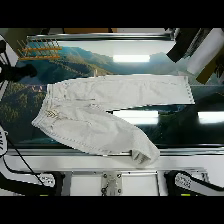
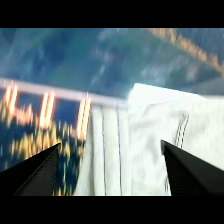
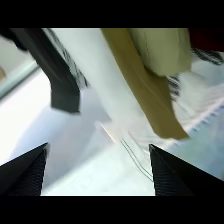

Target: Fold the clothes and pants, and hang the long-sleeved shirts on hangers.

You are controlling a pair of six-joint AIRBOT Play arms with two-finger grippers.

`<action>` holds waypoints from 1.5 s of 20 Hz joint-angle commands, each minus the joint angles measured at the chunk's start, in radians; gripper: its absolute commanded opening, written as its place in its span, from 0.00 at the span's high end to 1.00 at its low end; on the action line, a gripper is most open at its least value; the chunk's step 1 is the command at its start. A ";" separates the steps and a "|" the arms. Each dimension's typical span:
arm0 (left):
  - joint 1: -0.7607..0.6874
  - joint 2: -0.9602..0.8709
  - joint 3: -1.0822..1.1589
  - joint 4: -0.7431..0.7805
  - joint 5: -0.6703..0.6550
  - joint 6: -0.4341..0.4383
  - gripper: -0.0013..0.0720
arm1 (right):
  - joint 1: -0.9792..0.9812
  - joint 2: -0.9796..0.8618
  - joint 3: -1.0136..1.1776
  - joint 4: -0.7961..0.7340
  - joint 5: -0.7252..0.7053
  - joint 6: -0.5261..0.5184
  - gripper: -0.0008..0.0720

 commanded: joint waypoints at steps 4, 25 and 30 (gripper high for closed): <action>0.233 0.270 -0.488 -0.001 -0.201 -0.162 0.00 | 0.002 0.391 -0.291 0.014 0.446 -0.285 0.06; 0.309 0.293 -0.950 -0.275 0.122 0.042 0.00 | 0.006 0.617 -0.538 0.311 0.507 -0.286 0.06; 0.198 0.241 -0.885 -0.274 0.122 0.040 0.66 | 0.006 0.615 -0.538 0.256 0.614 -0.301 0.06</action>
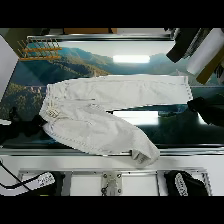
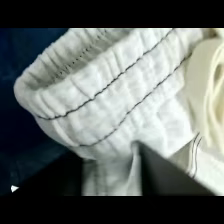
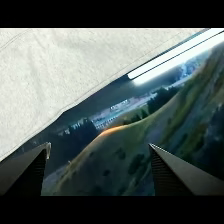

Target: Fold the clothes and pants, and hang the long-sleeved shirts on hangers.

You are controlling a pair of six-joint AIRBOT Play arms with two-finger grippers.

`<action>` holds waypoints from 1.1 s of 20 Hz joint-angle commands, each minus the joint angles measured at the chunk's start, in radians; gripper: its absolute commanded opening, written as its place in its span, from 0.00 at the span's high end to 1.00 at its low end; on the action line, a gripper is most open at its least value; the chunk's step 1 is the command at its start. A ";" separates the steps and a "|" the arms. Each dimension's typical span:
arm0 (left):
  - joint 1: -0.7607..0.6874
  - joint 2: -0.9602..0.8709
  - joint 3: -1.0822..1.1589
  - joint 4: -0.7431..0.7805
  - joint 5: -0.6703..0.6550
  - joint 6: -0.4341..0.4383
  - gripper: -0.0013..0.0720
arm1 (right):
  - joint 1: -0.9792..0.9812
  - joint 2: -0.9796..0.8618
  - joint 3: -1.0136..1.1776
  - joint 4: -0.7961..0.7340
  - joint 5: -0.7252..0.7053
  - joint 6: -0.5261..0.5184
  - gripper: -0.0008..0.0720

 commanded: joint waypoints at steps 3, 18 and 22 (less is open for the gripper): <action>-0.049 0.027 0.051 -0.003 -0.009 0.003 0.95 | 0.007 -0.029 -0.013 -0.069 0.265 -0.185 0.07; -0.050 0.077 0.050 0.003 -0.028 0.003 0.95 | 0.522 -0.453 -0.208 -0.148 0.308 -0.262 0.07; -0.050 0.077 0.051 0.003 -0.040 0.003 0.95 | 0.522 -0.451 -0.197 -0.148 0.315 -0.288 0.71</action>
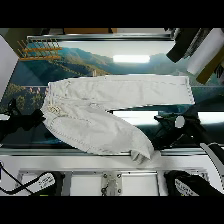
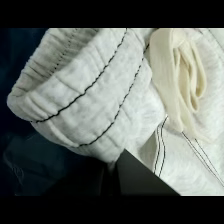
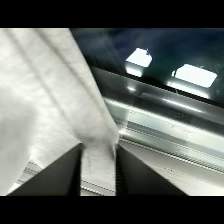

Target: Fold the clothes and pants, and hang the long-sleeved shirts on hangers.

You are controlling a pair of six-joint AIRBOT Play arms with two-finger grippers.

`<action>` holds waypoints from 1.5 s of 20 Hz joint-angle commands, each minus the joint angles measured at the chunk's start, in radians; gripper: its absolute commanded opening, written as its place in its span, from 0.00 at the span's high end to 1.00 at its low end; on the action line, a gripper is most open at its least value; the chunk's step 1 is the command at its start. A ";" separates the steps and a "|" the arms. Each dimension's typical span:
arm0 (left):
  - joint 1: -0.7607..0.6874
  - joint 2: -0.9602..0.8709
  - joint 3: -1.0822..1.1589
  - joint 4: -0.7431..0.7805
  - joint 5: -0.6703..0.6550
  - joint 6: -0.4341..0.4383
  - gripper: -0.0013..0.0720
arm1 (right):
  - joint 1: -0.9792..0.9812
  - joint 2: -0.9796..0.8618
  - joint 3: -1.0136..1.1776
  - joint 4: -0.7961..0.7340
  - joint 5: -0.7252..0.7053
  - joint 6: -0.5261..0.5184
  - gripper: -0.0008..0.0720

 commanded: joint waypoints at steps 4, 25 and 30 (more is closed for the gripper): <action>0.000 0.026 0.002 0.001 -0.037 0.000 0.95 | 0.003 0.027 0.076 -0.058 0.047 -0.011 0.96; 0.000 0.437 -0.051 0.001 -0.139 0.000 0.95 | -0.161 -0.123 0.792 -0.362 0.005 0.224 0.96; 0.000 0.437 -0.101 0.000 -0.136 0.000 0.95 | -0.164 -0.461 0.994 -0.369 -0.218 0.272 0.50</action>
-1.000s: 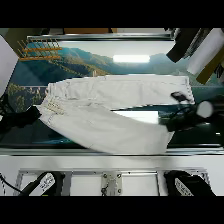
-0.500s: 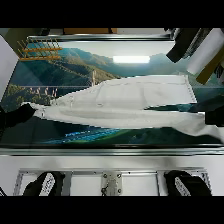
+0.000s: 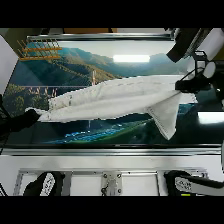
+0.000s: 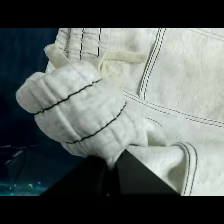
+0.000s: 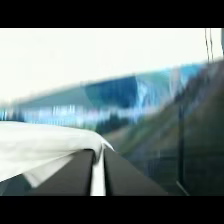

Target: Fold the clothes and pants, and hang the long-sleeved shirts on hangers.

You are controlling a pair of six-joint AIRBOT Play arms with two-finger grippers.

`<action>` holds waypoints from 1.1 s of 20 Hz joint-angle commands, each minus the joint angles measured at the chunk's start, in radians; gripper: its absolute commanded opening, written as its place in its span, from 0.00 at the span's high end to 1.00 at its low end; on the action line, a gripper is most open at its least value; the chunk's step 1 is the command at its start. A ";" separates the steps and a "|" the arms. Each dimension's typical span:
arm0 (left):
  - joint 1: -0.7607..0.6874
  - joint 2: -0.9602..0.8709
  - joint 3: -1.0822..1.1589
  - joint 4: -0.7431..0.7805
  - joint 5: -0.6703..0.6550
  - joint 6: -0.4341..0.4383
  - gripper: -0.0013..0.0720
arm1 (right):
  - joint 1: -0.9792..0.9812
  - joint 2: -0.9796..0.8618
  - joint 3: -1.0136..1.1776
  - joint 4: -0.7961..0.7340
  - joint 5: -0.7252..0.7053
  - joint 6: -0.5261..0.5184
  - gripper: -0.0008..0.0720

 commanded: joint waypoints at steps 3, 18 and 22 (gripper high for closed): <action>0.000 0.001 -0.021 -0.003 0.004 0.000 0.95 | -0.014 -0.164 0.177 0.002 -0.116 -0.010 0.16; 0.000 0.001 -0.021 -0.003 -0.010 0.000 0.95 | 0.313 -0.112 -0.305 0.032 -0.268 0.077 0.19; 0.000 0.001 -0.021 -0.003 -0.025 0.000 0.95 | 0.366 -0.204 -0.242 -0.043 -0.244 0.300 0.19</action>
